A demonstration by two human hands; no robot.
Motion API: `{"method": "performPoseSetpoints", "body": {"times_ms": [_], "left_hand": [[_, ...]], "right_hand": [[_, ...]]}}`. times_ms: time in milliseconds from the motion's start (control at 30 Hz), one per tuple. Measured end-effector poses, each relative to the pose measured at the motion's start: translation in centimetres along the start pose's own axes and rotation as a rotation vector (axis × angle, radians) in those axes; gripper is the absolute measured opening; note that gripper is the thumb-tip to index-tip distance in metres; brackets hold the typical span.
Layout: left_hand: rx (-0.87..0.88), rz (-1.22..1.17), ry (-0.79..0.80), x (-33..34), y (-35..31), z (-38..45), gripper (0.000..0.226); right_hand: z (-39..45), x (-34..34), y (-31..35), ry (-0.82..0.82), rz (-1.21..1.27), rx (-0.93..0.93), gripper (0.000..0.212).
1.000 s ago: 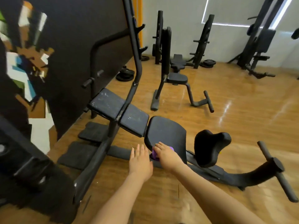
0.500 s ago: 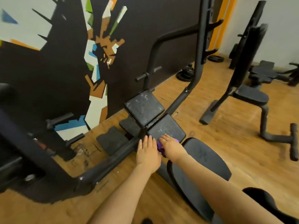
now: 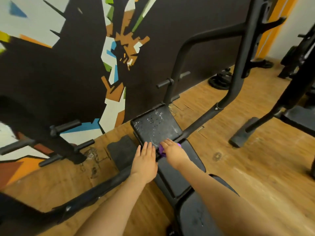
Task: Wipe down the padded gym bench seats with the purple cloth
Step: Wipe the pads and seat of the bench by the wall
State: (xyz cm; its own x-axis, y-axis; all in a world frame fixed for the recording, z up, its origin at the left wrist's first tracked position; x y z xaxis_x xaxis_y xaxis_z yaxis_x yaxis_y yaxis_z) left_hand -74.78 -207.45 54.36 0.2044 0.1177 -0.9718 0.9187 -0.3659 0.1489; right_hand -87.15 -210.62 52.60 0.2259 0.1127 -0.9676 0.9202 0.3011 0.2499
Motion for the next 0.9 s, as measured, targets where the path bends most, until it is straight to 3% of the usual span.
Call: {"method": "performPoseSetpoints", "body": {"times_ms": [300,533,767,900], "left_hand": [[-0.295,-0.066,0.109,-0.3,3.9,9.1,0.067],[-0.300,-0.131,0.164,2.1,6.4,13.4,0.078],[-0.189,-0.098,0.113,4.3,10.6,17.3,0.097],[-0.155,-0.148,0.146,4.8,11.6,18.4,0.095]], "right_hand": [[10.4,0.5,-4.1,0.026,0.137,-0.111,0.064],[16.9,0.2,-7.0,0.053,0.127,-0.057,0.060],[25.2,0.9,-1.4,-0.078,0.127,-0.138,0.062],[27.0,3.2,0.3,0.041,0.165,-0.111,0.037]]}}
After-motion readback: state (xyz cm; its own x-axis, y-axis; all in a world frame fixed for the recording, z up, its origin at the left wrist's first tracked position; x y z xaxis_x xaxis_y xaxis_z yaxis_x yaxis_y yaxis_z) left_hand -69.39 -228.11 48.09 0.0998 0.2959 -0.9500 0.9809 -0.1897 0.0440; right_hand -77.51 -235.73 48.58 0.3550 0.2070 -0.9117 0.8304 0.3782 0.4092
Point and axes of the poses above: each hand's wrist, its own z-axis towards the middle knuckle, its own x-axis out of the palm, y = z × x, the point moved 3 cm from there along z, towards the middle knuckle, and after that the axes turned 1 degree about -y, right-handed, at the moved point
